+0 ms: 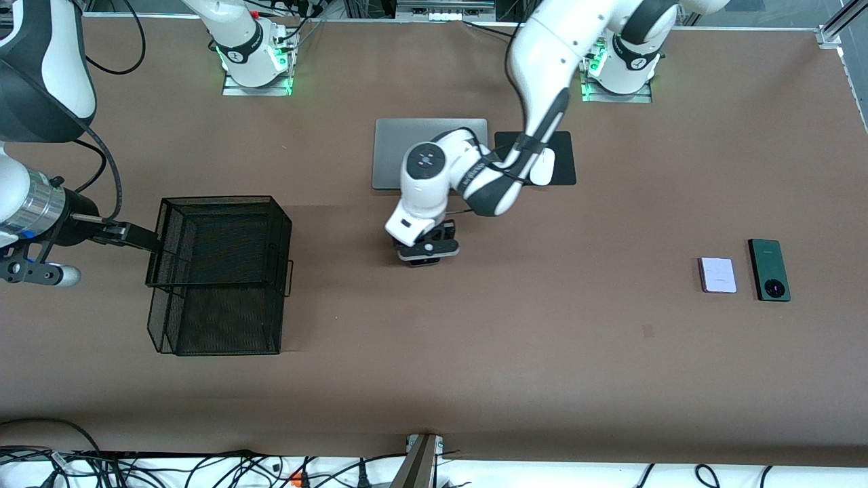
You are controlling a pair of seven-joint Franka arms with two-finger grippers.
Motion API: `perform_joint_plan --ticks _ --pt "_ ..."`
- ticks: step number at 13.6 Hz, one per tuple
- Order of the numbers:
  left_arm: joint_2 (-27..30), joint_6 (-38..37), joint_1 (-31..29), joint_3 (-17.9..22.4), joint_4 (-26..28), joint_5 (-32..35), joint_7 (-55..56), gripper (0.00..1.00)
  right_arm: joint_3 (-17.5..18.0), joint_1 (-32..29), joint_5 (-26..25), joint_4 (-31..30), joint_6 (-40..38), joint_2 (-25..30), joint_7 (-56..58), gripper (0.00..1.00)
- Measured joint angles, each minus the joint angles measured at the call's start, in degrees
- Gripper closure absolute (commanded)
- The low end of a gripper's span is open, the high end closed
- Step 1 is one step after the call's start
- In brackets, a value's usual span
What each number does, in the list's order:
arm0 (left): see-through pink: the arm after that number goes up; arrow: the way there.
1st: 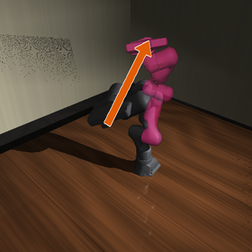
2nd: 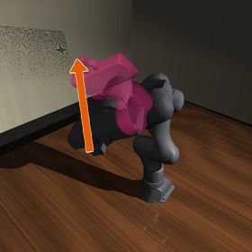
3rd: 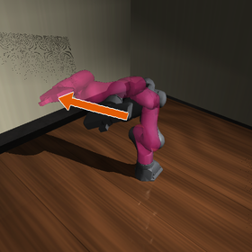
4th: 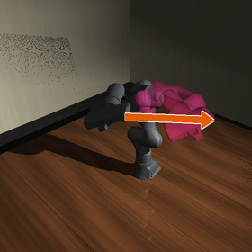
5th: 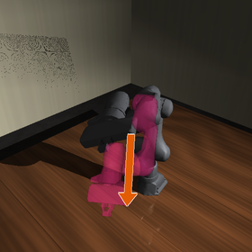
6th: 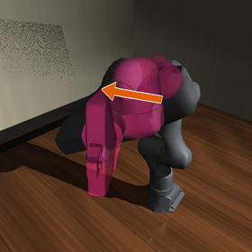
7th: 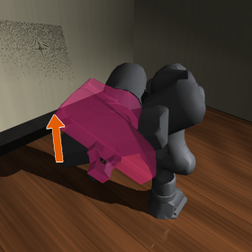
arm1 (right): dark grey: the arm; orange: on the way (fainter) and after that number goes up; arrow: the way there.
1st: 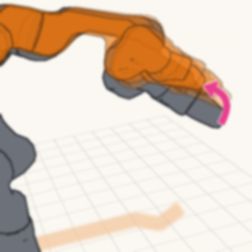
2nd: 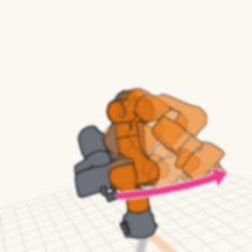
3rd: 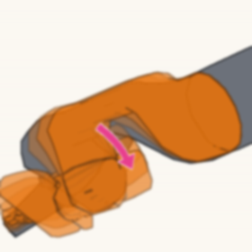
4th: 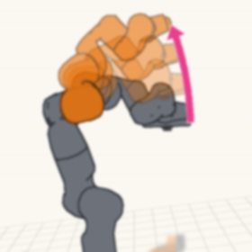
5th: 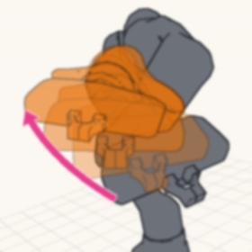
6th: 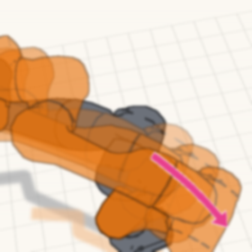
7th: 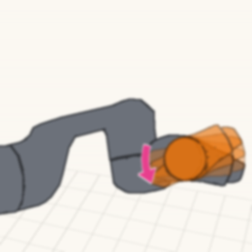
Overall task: Place phones with both arms
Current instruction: 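Set the black phone mid-table and open the left gripper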
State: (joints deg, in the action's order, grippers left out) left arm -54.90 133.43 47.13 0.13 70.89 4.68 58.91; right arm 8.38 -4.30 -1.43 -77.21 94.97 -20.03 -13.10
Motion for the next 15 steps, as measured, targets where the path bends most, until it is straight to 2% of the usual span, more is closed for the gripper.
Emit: perform_joint_plan --ticks 3,5,6,7,8,15 --pt "-4.9 0.0 3.3 2.5 -6.4 0.0 0.8 0.90 0.0 0.0 0.0 0.0 0.0 0.0 0.0 0.00" --pt "-6.7 0.0 5.0 4.5 -7.9 0.0 0.8 0.84 0.0 0.0 0.0 0.0 0.0 0.0 0.0 0.00" --pt "-7.2 0.0 5.6 5.1 -8.2 0.0 0.8 0.75 0.0 0.0 0.0 0.0 0.0 0.0 0.0 0.00" --pt "-7.5 0.0 5.9 5.4 -8.5 0.0 0.8 0.29 0.0 0.0 0.0 0.0 0.0 0.0 0.0 0.00" --pt "-7.6 0.0 6.1 5.6 -8.7 0.0 0.8 0.00 0.0 0.0 0.0 0.0 0.0 0.0 0.0 0.00" --pt "-6.7 -1.4 5.4 7.4 -11.5 0.0 0.7 0.00 0.0 0.0 0.0 0.0 0.0 0.0 0.0 0.00"
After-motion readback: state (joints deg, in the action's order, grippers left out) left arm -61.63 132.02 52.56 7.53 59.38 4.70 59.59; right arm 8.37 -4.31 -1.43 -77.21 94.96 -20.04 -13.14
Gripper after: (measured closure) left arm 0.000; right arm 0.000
